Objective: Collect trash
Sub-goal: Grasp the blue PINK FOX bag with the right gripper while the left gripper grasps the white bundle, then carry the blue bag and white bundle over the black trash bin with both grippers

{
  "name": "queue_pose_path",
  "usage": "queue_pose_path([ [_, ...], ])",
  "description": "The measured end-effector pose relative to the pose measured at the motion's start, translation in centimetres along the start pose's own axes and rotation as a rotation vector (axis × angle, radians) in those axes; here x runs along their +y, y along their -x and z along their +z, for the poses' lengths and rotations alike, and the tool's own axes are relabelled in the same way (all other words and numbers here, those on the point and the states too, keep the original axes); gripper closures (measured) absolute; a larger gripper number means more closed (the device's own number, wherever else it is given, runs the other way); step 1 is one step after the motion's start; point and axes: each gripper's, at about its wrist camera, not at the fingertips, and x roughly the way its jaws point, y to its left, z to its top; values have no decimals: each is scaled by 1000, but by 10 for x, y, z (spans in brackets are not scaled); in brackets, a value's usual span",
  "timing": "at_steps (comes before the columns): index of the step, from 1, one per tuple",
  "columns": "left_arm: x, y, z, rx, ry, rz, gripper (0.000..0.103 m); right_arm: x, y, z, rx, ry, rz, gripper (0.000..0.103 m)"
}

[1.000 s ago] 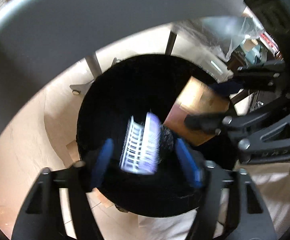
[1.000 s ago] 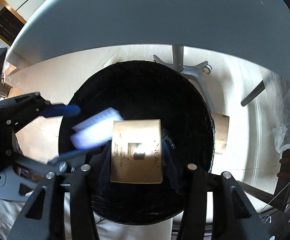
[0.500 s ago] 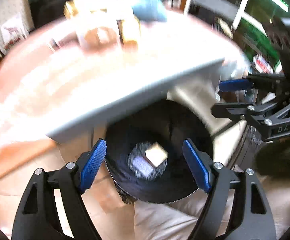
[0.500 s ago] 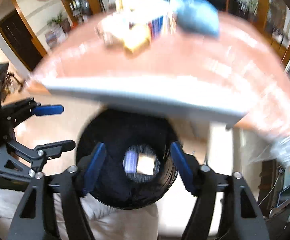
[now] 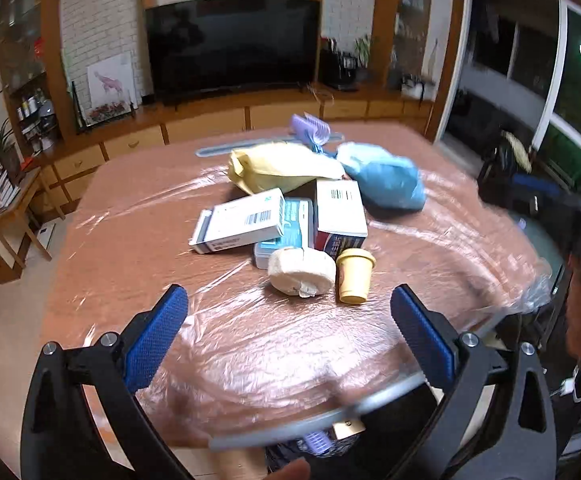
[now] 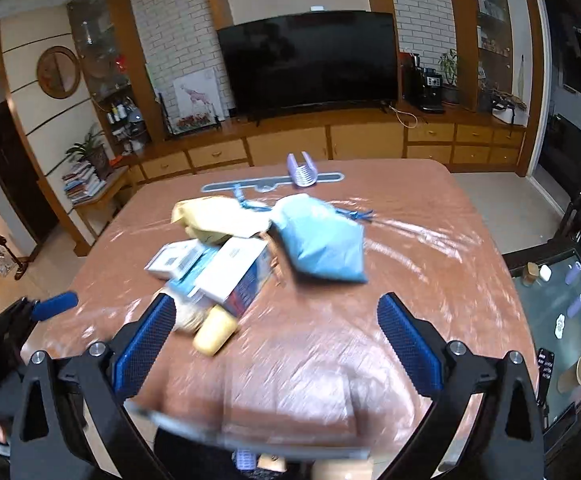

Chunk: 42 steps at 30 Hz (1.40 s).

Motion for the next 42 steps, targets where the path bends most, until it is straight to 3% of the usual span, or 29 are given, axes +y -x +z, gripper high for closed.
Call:
queue_pose_path([
  [10,5,-64,5,110,24,-45,3,-29,-93,38,120,-24,-57,4],
  [13,5,-75,5,139,21,-60,7,-39,-123,42,182,-42,-33,4],
  [18,17,-90,10,162,80,-148,13,-51,-157,44,258,-78,-20,4],
  [22,25,-99,12,187,117,-226,17,-63,-179,40,327,-159,50,3],
  [25,31,-103,12,198,149,-291,28,-62,-181,39,318,-161,65,4],
  [29,36,-100,10,195,150,-295,39,-60,-181,38,312,-151,73,4],
  [32,33,-98,8,189,123,-276,41,-55,-178,37,297,-126,53,11],
  [34,28,-96,6,185,83,-253,51,-50,-178,36,292,-98,31,26],
  [36,25,-96,6,181,61,-244,51,-47,-177,37,294,-82,32,32],
  [42,24,-91,3,171,45,-231,51,-45,-162,37,267,-82,48,37],
])
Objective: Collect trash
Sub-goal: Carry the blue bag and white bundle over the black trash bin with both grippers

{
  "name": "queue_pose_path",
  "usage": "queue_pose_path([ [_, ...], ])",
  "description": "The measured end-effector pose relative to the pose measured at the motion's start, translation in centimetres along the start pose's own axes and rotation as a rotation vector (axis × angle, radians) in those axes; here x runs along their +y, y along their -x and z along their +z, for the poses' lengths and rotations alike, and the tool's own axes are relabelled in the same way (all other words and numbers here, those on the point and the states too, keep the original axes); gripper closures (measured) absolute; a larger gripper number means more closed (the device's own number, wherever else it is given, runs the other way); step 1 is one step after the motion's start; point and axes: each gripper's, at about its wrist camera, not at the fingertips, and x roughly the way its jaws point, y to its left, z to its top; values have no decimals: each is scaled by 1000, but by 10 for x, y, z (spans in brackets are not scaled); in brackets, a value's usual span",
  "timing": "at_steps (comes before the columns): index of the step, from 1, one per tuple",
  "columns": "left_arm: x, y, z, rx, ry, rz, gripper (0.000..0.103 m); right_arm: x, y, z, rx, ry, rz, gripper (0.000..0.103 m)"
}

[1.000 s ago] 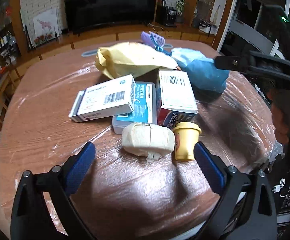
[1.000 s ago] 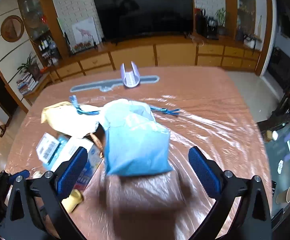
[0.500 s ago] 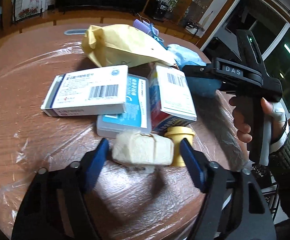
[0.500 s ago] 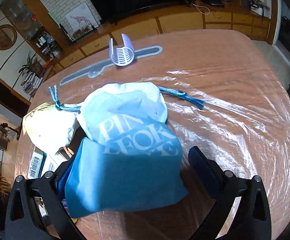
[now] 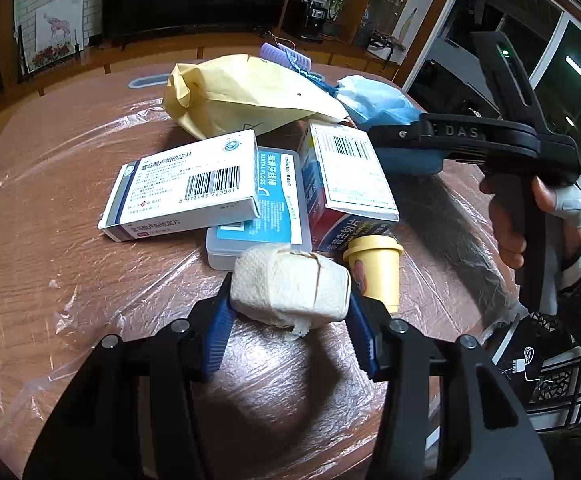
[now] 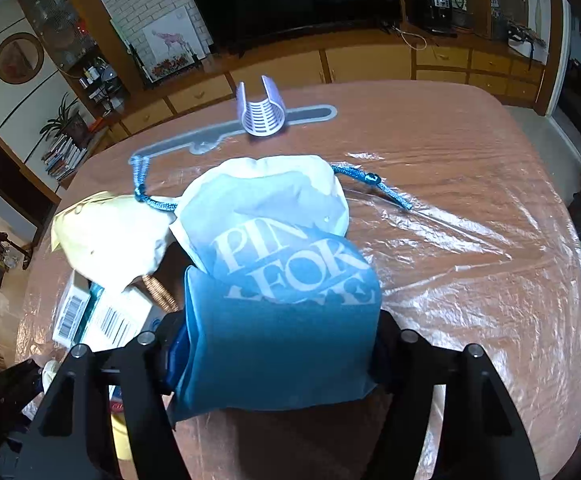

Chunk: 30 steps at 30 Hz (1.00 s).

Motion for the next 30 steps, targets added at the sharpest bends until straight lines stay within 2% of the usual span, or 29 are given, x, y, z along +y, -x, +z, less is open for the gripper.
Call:
queue_pose_path([
  [8,3,13,-5,-11,0,6,51,8,34,-14,-57,8,2,37],
  [14,8,26,-10,-26,6,5,51,12,52,-31,-63,-29,15,37],
  [30,28,55,-24,-34,-6,13,51,57,100,-87,-87,-48,13,37],
])
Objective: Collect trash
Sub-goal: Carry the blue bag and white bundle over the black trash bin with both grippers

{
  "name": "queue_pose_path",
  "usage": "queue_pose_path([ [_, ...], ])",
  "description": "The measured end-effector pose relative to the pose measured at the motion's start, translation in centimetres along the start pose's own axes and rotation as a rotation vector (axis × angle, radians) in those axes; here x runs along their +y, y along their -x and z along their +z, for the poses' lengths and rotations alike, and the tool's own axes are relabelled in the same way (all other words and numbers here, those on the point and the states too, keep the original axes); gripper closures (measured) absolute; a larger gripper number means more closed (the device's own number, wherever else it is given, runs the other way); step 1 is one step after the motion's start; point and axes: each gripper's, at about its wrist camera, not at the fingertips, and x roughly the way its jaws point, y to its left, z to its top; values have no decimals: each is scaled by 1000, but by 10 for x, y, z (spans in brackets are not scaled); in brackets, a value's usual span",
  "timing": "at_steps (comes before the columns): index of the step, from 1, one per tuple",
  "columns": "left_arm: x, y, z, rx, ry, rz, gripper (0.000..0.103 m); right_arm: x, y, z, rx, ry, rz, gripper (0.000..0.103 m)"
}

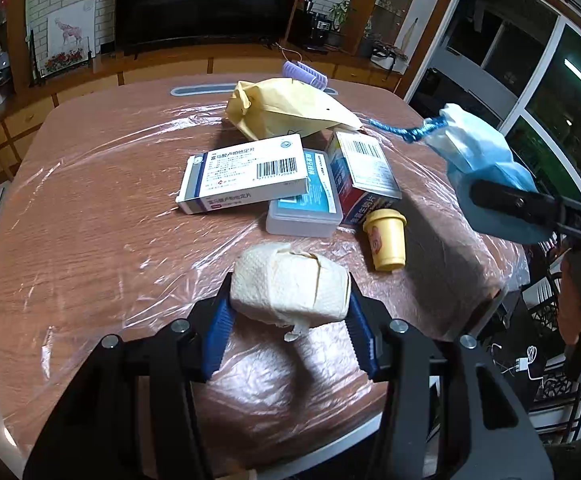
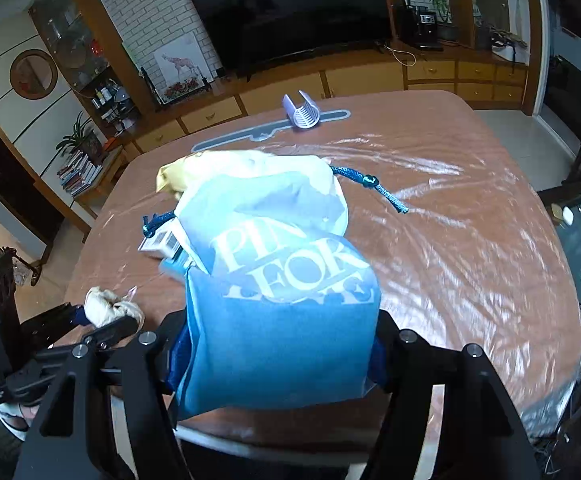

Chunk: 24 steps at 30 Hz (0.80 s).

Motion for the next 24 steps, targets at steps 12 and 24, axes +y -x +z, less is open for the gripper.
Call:
queue_pose_path([
  [12,-3,15,-10,1,-45,-33,51,19,15,-34,-7,-25,16,37],
  [24,-27,34,-26,-29,20,8,51,22,37,-54,14,49,92,37],
])
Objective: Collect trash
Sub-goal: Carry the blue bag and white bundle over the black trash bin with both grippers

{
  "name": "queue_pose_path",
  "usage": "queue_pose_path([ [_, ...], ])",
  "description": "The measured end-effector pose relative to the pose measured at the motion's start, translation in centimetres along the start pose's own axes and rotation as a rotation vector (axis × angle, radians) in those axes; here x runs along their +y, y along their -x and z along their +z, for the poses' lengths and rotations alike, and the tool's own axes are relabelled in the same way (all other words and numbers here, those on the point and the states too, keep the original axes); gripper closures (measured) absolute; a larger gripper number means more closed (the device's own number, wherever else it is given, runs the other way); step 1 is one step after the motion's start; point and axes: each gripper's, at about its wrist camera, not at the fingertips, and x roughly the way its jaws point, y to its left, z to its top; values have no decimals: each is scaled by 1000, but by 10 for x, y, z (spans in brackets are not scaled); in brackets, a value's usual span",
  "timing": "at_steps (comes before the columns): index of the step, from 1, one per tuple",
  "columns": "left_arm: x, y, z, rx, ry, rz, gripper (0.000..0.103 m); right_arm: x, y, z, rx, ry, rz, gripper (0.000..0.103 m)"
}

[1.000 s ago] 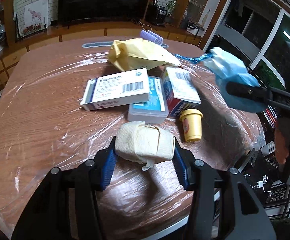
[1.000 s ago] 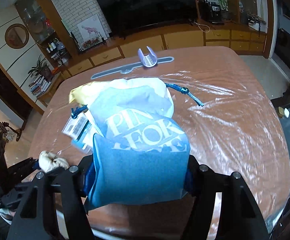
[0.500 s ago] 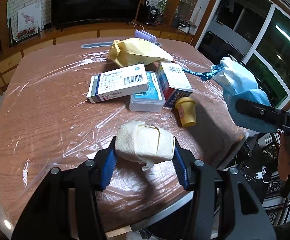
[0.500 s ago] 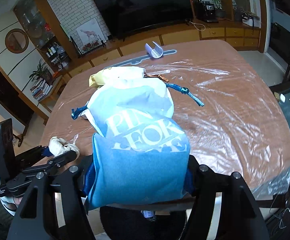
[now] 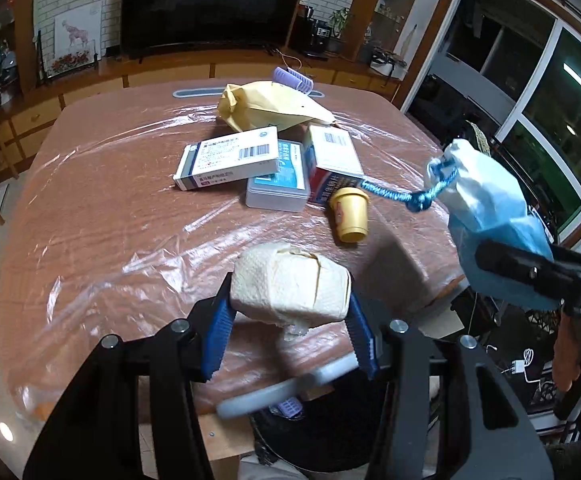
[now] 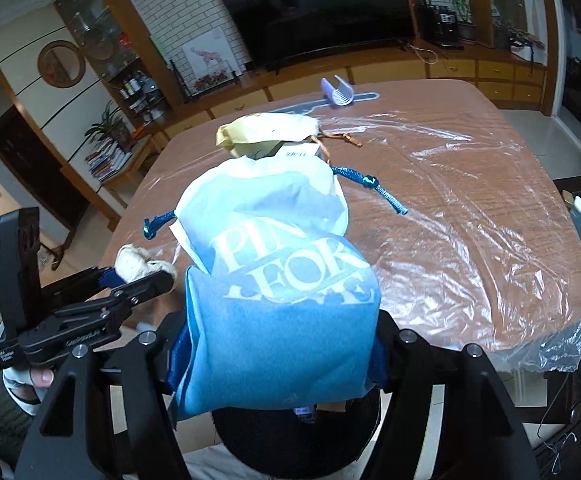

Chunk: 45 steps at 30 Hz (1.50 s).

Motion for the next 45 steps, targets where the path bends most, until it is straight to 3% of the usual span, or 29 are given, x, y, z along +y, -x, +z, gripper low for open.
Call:
queue_pose_path([
  [13,-39,19,-31,-8,3,44,51,-9,31,-34,36,76,88,37],
  [23,-54,25,-59,19,2,55,51,-17,36,-66,102,113,99,37],
  [45,-58,-5,-101,135,-8,57,51,-30,4,-115,257,105,74,37],
])
